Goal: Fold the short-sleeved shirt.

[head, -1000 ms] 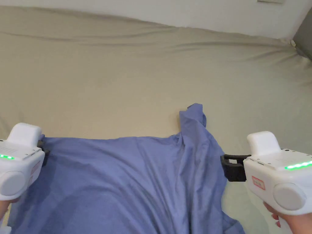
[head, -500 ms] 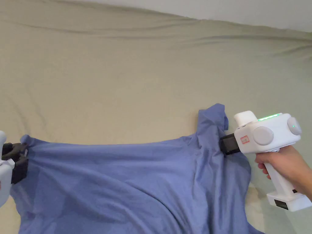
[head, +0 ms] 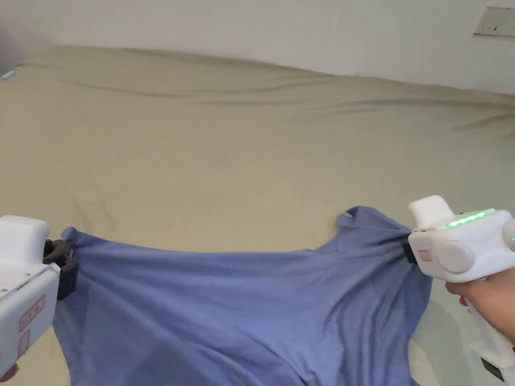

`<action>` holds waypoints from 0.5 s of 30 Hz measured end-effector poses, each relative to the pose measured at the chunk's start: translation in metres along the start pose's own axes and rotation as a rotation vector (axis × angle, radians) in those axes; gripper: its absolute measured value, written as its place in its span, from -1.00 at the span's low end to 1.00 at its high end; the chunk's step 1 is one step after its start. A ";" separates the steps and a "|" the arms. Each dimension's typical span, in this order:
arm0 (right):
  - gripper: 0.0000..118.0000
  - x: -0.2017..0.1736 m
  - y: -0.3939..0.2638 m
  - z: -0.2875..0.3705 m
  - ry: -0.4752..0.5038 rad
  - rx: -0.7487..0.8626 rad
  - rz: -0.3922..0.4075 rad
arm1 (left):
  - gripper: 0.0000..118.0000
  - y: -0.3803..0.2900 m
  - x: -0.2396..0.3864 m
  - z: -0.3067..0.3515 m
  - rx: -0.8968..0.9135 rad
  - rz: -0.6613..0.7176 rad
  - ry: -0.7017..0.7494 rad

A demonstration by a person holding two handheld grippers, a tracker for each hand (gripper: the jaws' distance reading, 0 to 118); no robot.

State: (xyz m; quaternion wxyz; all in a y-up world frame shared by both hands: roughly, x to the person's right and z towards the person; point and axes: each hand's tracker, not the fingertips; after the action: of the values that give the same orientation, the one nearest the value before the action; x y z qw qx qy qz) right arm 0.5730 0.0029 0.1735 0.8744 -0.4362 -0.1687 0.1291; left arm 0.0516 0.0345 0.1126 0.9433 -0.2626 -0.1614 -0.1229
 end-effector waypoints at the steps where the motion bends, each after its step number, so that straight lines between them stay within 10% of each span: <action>1: -0.94 0.011 -0.002 0.023 -0.018 0.030 -0.021 | -0.98 0.007 -0.002 0.010 0.027 -0.003 0.004; 15: -0.94 0.074 -0.071 0.359 -0.272 0.564 -0.249 | -0.99 0.085 -0.020 0.191 0.424 -0.024 0.040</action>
State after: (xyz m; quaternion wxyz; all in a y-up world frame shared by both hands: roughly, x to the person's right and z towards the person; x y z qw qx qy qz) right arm 0.4991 0.2471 0.4460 0.9392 -0.1317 -0.2936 0.1199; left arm 0.0145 0.2104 0.2216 0.9789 -0.0540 -0.1679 -0.1028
